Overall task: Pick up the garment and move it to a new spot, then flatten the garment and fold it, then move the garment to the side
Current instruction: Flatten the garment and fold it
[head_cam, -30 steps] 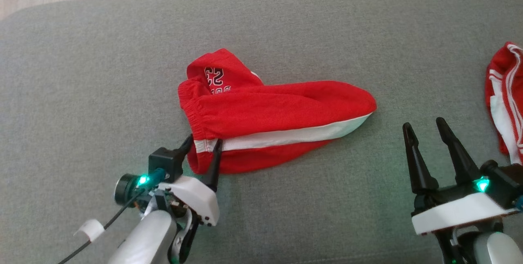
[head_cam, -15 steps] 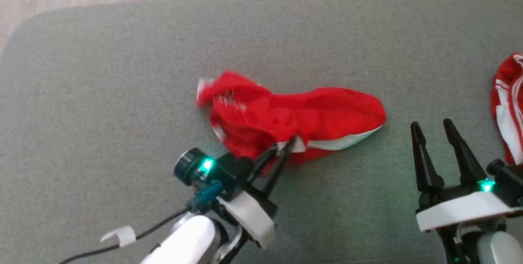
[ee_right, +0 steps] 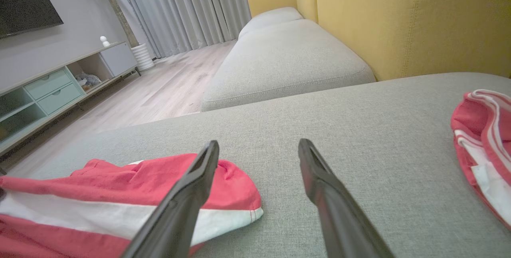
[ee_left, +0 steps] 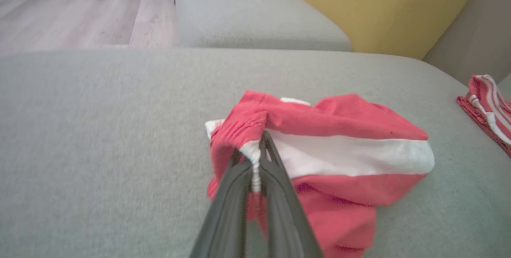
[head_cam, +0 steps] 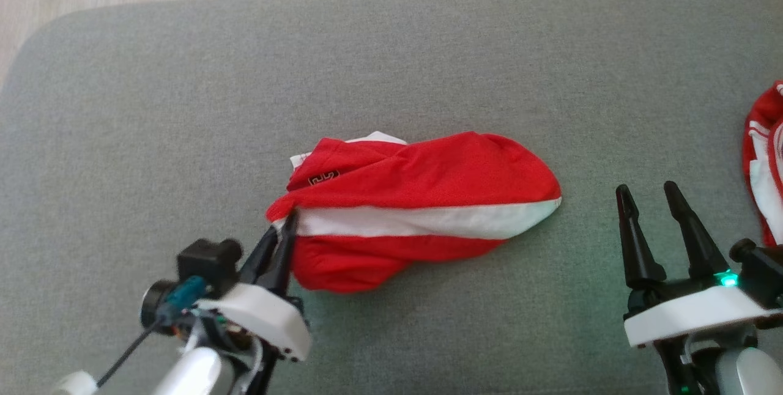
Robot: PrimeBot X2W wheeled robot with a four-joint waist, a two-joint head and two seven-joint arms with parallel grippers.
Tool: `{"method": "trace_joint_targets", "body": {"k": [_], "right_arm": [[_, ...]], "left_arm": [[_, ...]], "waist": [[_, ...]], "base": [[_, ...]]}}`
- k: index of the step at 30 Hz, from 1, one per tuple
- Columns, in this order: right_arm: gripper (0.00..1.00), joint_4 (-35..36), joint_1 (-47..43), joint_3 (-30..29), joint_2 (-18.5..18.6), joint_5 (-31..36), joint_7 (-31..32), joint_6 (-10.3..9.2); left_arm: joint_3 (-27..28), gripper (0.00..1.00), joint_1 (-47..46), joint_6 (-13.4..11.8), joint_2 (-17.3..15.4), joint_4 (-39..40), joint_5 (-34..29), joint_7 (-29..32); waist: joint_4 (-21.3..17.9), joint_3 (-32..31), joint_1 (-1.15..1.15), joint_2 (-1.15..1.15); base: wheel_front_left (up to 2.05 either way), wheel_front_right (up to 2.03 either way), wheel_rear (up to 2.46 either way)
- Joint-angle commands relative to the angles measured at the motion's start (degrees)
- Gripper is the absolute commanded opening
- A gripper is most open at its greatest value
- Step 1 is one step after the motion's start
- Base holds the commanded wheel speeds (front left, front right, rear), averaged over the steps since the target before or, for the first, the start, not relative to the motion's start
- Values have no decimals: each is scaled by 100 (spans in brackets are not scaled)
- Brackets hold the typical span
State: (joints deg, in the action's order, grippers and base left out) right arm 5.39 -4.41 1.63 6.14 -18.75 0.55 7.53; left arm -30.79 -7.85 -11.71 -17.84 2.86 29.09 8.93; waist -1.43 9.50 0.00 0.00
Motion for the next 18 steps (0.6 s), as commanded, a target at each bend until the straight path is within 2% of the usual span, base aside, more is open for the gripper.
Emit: {"method": "trace_joint_targets", "body": {"k": [1,9,10,11,12,15,18], "right_arm": [[100,181,36,100,21,-31,8,-4],[100,161,138,95,60,-52,30,-4],[100,162,144,91,64,-50,29,-4],[100,169,151,89,69,-48,29,-4],[100,181,156,82,80,-31,22,-4],[100,248,164,50,113,19,17,-4],[100,339,170,20,146,84,27,-4]], "left_arm": [[338,0,-200,-27,-86,52,88,-99],[636,0,-195,245,117,-1249,599,-540],[635,30,-210,300,145,-1403,635,-584],[624,89,-221,358,176,-1537,672,-617],[633,100,-231,393,220,-1636,705,-685],[684,100,-209,379,305,-1809,721,-930],[779,100,-123,261,303,-1873,659,-1226]], "waist": [[7,25,0,0],[-39,126,0,0],[-46,128,0,0],[-52,129,0,0],[-55,121,0,0],[-48,89,0,0],[-22,55,0,0]], "base": [[0,0,0],[0,0,0],[0,0,0],[0,0,0],[0,0,0],[0,0,0],[0,0,0]]}}
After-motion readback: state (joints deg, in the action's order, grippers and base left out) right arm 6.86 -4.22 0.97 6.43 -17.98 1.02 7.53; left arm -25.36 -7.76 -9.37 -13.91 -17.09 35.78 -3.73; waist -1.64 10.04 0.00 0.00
